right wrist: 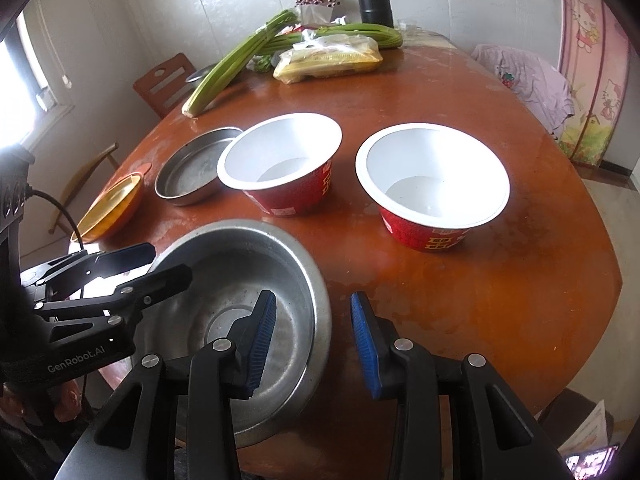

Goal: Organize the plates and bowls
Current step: 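Lift the steel bowl with the left tool and set it down on the table, then open the left tool and grip the rim of the larger red-and-white bowl, then lift the red-and-white bowl with the left tool over the steel bowl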

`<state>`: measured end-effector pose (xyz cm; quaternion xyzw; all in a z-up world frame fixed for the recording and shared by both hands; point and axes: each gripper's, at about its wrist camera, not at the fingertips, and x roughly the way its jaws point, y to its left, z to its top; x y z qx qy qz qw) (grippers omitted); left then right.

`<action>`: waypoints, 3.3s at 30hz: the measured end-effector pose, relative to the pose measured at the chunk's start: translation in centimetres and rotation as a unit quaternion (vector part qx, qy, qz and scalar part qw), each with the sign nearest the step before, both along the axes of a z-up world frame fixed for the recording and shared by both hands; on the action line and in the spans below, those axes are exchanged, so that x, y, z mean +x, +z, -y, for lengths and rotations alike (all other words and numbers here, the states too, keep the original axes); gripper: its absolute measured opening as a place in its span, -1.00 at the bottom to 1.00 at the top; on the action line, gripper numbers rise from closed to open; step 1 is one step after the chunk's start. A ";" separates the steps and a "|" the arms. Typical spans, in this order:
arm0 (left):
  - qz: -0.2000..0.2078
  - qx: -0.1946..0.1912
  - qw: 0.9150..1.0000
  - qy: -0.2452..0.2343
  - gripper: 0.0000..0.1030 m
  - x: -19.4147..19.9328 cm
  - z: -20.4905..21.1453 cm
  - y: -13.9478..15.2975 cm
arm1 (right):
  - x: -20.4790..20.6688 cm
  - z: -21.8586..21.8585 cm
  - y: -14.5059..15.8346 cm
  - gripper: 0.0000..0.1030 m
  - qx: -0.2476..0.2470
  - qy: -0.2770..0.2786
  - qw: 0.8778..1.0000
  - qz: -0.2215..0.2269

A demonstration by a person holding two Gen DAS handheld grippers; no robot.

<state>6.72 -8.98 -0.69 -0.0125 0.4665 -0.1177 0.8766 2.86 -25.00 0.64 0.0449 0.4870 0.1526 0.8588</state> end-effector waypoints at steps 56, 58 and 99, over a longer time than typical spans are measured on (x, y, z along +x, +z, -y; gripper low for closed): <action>-0.017 0.020 1.000 -0.010 0.09 13.7 0.5 0.8 | 11.4 -3.3 -0.3 -0.22 0.000 -0.011 1.000 -0.026; -0.021 0.019 1.000 -0.013 0.09 13.8 0.7 0.6 | 11.7 -3.5 -0.5 -0.22 -0.003 -0.009 1.000 -0.027; 0.003 0.006 1.000 -0.028 -0.42 11.7 1.2 2.7 | 9.9 -5.1 1.4 -0.22 -0.021 0.013 0.999 0.026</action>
